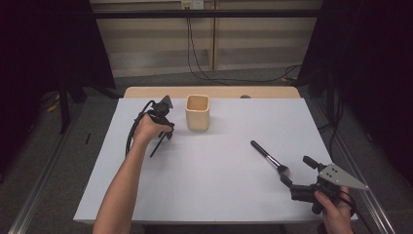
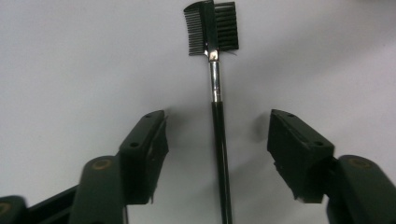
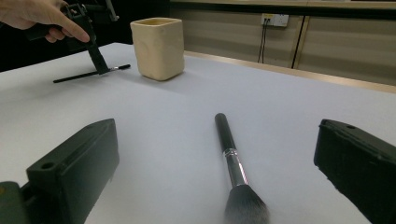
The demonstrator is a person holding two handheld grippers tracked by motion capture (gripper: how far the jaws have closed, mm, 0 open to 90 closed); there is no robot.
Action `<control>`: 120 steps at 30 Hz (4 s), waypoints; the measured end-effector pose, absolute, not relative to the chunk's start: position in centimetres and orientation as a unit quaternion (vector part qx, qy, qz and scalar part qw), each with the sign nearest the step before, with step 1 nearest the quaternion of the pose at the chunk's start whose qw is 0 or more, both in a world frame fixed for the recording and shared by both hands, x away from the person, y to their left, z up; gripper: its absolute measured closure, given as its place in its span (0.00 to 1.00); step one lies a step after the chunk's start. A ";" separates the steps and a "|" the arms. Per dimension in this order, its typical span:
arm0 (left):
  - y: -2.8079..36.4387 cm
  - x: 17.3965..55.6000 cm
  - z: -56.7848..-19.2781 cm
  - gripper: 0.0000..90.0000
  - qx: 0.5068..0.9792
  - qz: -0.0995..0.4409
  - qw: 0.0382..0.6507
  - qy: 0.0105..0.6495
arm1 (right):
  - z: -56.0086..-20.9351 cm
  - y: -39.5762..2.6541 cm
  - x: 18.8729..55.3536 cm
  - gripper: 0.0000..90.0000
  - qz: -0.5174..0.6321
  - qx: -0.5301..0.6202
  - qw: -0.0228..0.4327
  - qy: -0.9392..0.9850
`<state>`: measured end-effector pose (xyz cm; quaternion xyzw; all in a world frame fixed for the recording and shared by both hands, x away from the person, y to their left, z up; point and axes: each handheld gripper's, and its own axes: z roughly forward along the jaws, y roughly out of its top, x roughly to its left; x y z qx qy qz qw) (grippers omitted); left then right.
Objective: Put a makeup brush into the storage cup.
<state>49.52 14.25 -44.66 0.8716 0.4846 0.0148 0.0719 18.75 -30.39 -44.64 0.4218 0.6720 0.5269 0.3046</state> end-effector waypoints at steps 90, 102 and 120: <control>18.6 46.6 -40.3 0.96 0.809 0.059 0.278 0.515 | -44.7 -30.4 18.7 0.00 0.529 0.425 0.299 0.671; 18.9 45.3 -40.1 0.96 0.796 0.082 0.331 0.500 | -44.7 -30.4 18.7 0.00 0.528 0.426 0.300 0.670; 19.3 43.6 -39.5 0.96 0.753 0.146 0.430 0.476 | -44.7 -30.5 18.7 0.00 0.528 0.427 0.298 0.671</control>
